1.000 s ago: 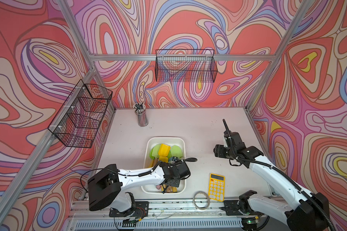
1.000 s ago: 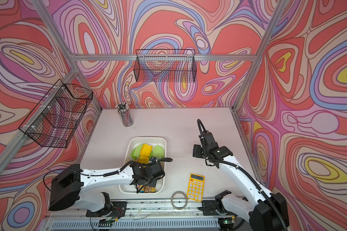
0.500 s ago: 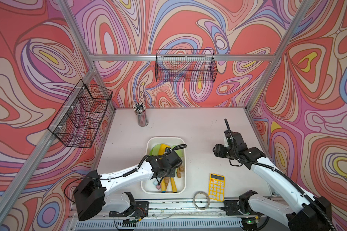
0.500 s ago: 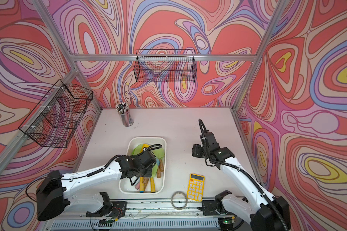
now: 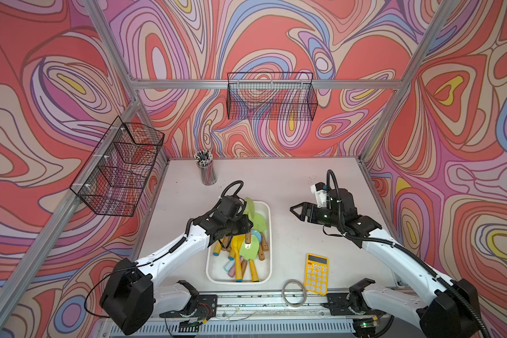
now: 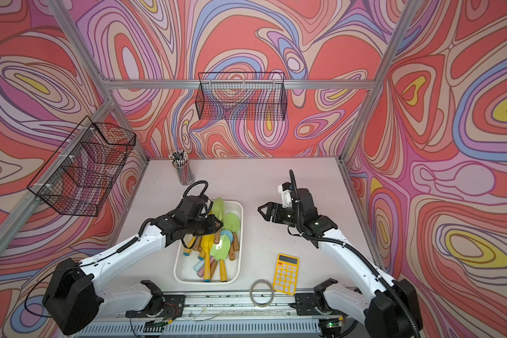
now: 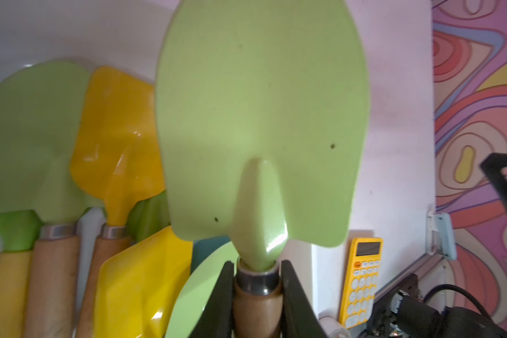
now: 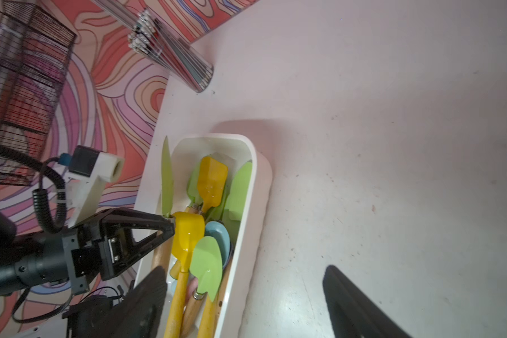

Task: Take the shovel out of the storage box
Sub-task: Place the shovel at the center of the board.

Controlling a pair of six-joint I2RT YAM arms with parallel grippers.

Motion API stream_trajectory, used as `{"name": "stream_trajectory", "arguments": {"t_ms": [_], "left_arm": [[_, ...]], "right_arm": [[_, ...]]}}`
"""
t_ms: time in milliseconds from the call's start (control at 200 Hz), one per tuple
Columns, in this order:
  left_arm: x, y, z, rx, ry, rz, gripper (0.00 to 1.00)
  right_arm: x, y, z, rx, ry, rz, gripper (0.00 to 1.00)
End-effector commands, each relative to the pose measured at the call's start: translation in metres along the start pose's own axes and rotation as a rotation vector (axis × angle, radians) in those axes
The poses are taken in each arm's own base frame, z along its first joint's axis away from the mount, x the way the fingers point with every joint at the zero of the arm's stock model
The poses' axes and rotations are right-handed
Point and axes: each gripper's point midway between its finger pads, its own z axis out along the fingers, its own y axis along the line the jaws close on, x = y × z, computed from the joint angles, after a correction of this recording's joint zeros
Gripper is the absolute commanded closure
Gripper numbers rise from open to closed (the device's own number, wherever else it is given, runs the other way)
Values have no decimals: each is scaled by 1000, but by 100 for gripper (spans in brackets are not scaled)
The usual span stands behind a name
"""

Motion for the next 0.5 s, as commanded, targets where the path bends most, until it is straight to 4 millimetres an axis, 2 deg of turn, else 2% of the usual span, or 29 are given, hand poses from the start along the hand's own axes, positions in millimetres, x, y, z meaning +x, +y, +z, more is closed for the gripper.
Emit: {"name": "stream_trajectory", "arguments": {"t_ms": [0,125,315,496], "left_arm": [[-17,-42,-12,272,-34,-13,100],[-26,-56,-22,389,-57,-34,100],[-30,-70,-35,436,-69,-7,100],[-35,-85,-49,510,-96,2,100]], "right_arm": [[-7,48,4,-250,-24,-2,13],[2,70,14,-339,20,-40,14],[18,107,19,-531,101,-83,20],[22,116,19,-583,131,-98,29]]}}
